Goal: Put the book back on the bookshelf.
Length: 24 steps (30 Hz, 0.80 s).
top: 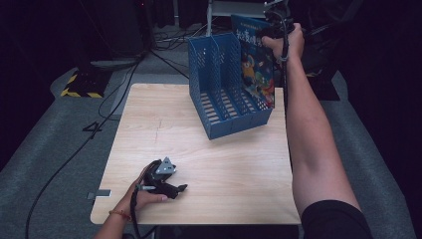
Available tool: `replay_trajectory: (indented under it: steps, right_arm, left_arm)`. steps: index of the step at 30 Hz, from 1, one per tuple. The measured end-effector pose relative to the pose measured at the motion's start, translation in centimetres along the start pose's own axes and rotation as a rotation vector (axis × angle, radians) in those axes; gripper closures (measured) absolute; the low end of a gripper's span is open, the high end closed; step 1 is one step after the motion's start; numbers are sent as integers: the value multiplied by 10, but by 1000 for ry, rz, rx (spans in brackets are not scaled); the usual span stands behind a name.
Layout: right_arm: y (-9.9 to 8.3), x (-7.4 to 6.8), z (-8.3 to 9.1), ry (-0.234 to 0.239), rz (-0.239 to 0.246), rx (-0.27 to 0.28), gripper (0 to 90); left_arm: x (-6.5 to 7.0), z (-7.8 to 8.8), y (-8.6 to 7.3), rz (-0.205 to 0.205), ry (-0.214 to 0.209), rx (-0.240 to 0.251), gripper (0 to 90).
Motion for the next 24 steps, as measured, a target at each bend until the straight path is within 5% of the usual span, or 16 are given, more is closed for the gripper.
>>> replay_trajectory:
  steps: [2,8,11,15,24]
  right_arm:
    - [4,0,5,-7,15,42,836]
    - [-2,0,19,25,60,313,835]
    - [-18,1,12,16,84,358,835]
    - [-50,6,-1,44,39,411,834]
    - [-116,12,-24,67,-3,390,829]
  left_arm:
    - [0,0,0,-4,3,-2,160]
    - [0,0,0,-5,4,-2,160]
    - [0,0,0,-3,4,1,160]
    - [1,0,0,-8,2,1,161]
    - [1,0,0,-6,-1,-3,162]
Point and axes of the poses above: each handheld gripper's, and its own axes: z roughly backward along the jaws, y roughly out of its top, x roughly to its right, the point moved 5 cm from there along -z, roughly forward along the jaws, and after that the axes turned 9 degrees about y, right-handed, at the moved point
